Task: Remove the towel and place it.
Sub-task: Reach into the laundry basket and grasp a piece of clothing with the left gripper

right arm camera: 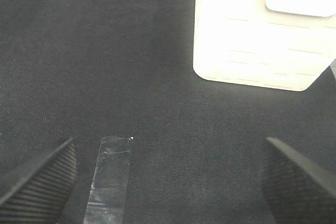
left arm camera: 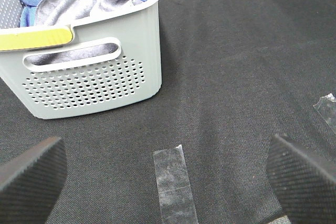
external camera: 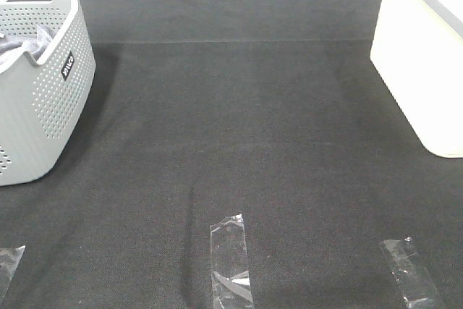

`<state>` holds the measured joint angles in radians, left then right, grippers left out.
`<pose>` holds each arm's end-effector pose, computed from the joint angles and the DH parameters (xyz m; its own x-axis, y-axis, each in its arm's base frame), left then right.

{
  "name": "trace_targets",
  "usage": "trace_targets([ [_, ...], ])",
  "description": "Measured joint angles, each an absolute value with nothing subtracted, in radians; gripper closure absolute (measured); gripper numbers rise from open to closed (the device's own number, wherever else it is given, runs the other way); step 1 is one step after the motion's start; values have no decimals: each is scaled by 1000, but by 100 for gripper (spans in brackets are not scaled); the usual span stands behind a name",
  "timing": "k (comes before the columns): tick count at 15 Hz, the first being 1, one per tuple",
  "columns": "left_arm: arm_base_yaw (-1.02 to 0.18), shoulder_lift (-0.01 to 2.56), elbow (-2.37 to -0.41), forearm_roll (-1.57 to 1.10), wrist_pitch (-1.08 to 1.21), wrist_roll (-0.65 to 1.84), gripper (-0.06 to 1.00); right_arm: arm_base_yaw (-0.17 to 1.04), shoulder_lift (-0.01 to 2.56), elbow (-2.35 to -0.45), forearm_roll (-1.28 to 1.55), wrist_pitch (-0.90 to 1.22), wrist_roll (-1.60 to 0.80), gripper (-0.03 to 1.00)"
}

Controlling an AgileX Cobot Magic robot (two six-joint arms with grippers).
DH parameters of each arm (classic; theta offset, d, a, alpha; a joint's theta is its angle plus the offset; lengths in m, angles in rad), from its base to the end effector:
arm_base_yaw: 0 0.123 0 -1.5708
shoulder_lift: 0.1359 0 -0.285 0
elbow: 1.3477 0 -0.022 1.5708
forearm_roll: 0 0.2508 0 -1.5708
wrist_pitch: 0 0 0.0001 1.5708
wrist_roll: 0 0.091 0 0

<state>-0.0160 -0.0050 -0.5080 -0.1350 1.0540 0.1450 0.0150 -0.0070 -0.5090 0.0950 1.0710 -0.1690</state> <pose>-0.0069 -0.0105 0.2806 -0.4240 0.0842 -0.9017 0.1548 0.9878 0.0194 -0.0077 0.0075 0.2792 -0.4348 -0.1292 -0.8912 -0.1439 0.9869 -0.0728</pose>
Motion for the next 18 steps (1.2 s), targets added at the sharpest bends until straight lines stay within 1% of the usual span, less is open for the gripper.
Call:
trace_targets([
  [18,-16,-5,-508,-135,1053,145,-4,15,-7,-509,96,1071,-169,10],
])
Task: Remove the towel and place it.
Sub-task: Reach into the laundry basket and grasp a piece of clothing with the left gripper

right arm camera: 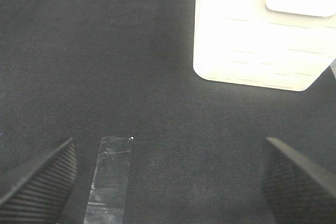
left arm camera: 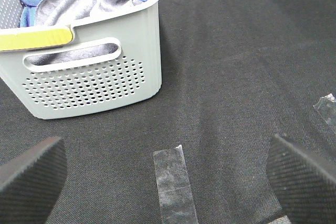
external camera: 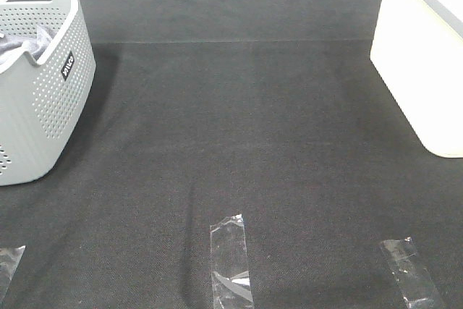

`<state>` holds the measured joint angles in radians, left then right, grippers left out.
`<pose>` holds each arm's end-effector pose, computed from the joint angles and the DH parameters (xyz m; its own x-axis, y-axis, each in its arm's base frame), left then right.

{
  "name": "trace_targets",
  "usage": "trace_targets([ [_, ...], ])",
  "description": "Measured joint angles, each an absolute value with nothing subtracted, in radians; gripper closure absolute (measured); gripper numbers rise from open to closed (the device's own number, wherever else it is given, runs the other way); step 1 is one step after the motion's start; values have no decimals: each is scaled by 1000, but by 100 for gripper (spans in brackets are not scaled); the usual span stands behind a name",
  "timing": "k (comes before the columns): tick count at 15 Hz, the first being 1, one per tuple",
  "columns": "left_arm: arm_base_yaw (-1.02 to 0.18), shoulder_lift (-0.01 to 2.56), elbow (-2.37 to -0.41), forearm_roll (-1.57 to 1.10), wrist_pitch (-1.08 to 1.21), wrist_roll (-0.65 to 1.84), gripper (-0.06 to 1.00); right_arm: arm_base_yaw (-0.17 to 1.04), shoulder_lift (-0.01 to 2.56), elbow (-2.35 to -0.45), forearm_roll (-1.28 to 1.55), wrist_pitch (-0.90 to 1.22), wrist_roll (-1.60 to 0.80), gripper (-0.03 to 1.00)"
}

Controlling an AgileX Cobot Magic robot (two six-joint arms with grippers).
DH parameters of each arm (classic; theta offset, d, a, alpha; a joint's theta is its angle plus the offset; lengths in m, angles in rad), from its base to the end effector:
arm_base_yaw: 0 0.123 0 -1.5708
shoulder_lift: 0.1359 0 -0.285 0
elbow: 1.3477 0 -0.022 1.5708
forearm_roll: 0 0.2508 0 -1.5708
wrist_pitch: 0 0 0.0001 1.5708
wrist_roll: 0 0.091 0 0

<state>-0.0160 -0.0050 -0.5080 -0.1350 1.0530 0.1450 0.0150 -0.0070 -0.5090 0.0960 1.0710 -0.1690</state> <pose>-0.0068 -0.0105 0.2807 -0.4231 0.0840 -0.9022 0.1546 0.9878 0.0195 -0.0077 0.0075 0.2792 -0.4347 -0.1287 -0.8913 -0.1445 0.9869 -0.0720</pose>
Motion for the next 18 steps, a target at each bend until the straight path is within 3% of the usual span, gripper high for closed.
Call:
trace_targets([
  [10,-16,6,-509,-130,1049,145,-4,15,-7,-509,103,1071,-169,10],
  [14,-16,266,-568,-73,950,145,-4,15,-7,-509,103,1071,-169,10],
  [18,-16,562,-654,-49,704,145,-4,15,-7,-509,103,1071,-169,10],
])
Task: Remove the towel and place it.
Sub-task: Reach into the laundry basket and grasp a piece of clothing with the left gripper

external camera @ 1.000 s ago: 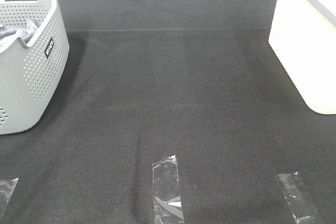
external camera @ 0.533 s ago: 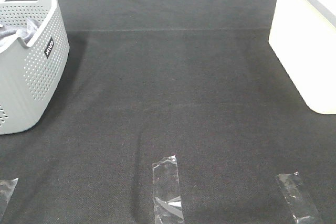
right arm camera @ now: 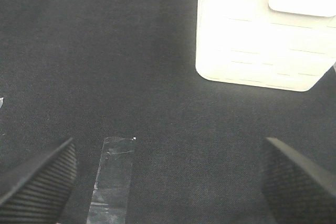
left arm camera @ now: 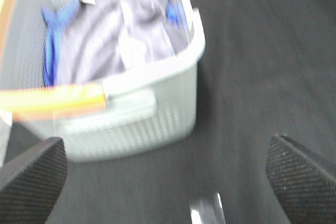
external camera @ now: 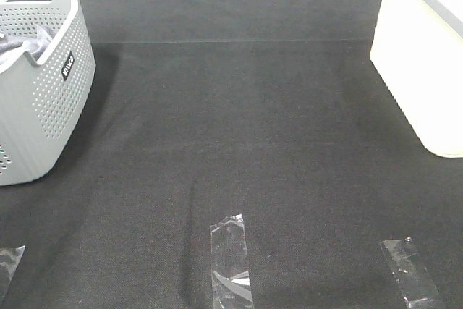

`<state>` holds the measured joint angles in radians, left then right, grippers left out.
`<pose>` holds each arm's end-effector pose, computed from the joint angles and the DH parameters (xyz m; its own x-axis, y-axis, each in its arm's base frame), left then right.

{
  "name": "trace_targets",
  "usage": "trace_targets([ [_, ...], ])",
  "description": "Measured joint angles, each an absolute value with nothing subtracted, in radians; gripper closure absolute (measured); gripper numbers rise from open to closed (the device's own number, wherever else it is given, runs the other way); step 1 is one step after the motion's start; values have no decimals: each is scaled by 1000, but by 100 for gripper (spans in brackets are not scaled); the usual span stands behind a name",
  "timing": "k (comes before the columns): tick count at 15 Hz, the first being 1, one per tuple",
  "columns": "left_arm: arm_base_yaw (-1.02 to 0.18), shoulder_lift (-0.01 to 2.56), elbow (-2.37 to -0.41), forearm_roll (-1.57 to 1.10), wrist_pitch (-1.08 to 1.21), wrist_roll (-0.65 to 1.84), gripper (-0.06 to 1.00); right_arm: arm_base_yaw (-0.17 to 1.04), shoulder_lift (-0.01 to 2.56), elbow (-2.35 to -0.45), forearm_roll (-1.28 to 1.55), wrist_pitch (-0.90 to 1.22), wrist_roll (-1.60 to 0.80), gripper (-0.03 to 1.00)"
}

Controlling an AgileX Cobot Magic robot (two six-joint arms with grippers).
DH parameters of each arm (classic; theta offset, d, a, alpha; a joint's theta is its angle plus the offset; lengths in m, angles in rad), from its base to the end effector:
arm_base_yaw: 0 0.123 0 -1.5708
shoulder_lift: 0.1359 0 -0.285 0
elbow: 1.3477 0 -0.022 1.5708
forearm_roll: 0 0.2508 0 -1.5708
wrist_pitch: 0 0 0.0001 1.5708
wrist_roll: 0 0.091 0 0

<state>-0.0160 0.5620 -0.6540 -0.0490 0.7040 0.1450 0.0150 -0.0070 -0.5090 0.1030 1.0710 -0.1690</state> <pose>0.1031 -0.0045 0.3269 -0.4929 0.1153 -0.8624 0.0970 0.9923 0.0772 -0.0078 0.0081 0.2793 -0.4343 -0.1253 -0.8920 -0.1484 0.9867 -0.0663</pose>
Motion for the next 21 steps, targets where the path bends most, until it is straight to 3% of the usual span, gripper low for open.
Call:
trace_targets([
  [3,-16,800,-763,-22,560,145,-4,15,-7,-509,103,1071,-169,10],
  [12,-16,1406,-1219,181,634,0,-3,15,-7,-509,103,1071,-169,10],
  [18,-15,1746,-1553,319,824,-15,22,15,-7,-509,103,1071,-169,10],
  [21,1,1908,-1740,339,874,-97,25,15,-7,-509,103,1071,-169,10],
])
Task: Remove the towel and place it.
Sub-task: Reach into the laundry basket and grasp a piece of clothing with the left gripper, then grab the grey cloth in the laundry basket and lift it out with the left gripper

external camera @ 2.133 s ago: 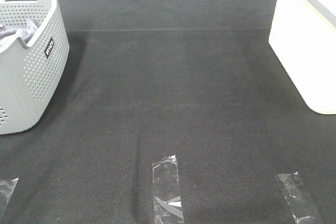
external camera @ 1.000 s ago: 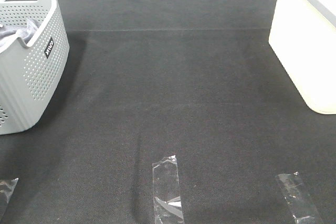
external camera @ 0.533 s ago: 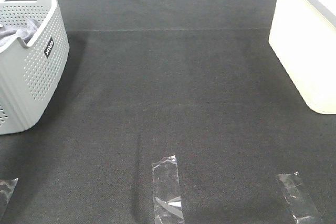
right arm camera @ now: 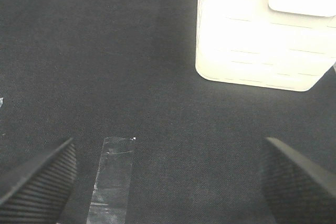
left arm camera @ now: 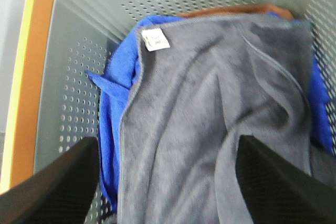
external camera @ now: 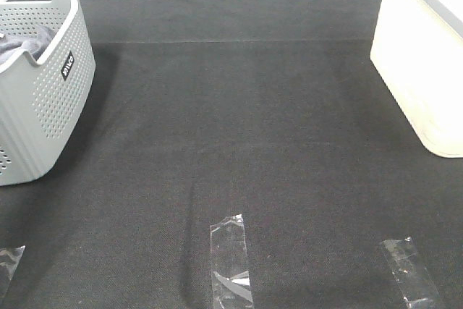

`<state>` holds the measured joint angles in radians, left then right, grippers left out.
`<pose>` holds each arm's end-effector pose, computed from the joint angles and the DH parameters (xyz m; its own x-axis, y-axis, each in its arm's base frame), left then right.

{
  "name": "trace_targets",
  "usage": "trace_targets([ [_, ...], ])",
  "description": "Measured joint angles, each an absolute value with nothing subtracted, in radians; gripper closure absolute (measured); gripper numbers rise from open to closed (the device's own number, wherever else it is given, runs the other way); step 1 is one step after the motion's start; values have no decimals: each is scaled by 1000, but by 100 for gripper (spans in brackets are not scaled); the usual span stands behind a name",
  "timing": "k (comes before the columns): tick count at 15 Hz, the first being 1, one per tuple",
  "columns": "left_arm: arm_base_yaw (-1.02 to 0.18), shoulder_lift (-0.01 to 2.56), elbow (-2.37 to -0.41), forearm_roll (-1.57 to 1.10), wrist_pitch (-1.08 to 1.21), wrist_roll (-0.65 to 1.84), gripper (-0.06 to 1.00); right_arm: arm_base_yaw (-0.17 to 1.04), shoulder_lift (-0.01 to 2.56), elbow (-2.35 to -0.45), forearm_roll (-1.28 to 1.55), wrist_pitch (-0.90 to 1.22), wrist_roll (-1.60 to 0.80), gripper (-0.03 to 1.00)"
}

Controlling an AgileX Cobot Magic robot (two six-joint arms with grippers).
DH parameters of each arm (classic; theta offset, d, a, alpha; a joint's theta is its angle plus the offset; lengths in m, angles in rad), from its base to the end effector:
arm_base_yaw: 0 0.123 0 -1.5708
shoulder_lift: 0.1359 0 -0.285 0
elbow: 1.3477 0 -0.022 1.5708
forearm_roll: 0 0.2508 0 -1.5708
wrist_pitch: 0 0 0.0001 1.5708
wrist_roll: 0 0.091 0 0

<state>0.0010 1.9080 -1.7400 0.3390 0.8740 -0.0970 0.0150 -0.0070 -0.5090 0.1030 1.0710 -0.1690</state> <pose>0.4344 0.0237 0.3080 -0.8121 0.1203 -0.5709 -0.0530 0.9593 0.2775 -0.0078 0.0081 0.2793 -0.4343 -0.1253 -0.8920 -0.1484 0.9867 -0.0663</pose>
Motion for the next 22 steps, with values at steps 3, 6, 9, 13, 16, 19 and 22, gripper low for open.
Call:
trace_targets([
  [3,38,2037,-1895,340,921,-115,29,15,-7,-509,103,1071,-169,10],
  [6,72,2168,-2034,340,946,-118,30,15,-7,-509,103,1071,-169,10],
  [9,92,2297,-2168,339,948,-118,30,15,-7,-509,103,1071,-169,10],
  [13,104,2400,-2252,340,938,-118,31,15,-7,-509,103,1071,-169,10],
  [16,106,2444,-2253,357,901,-118,31,15,-7,-509,103,1071,-169,10],
  [19,117,2457,-2254,360,858,-118,34,15,-7,-509,103,1071,-169,10],
  [22,120,2483,-2256,344,827,-118,37,15,-7,-509,103,1071,-169,10],
])
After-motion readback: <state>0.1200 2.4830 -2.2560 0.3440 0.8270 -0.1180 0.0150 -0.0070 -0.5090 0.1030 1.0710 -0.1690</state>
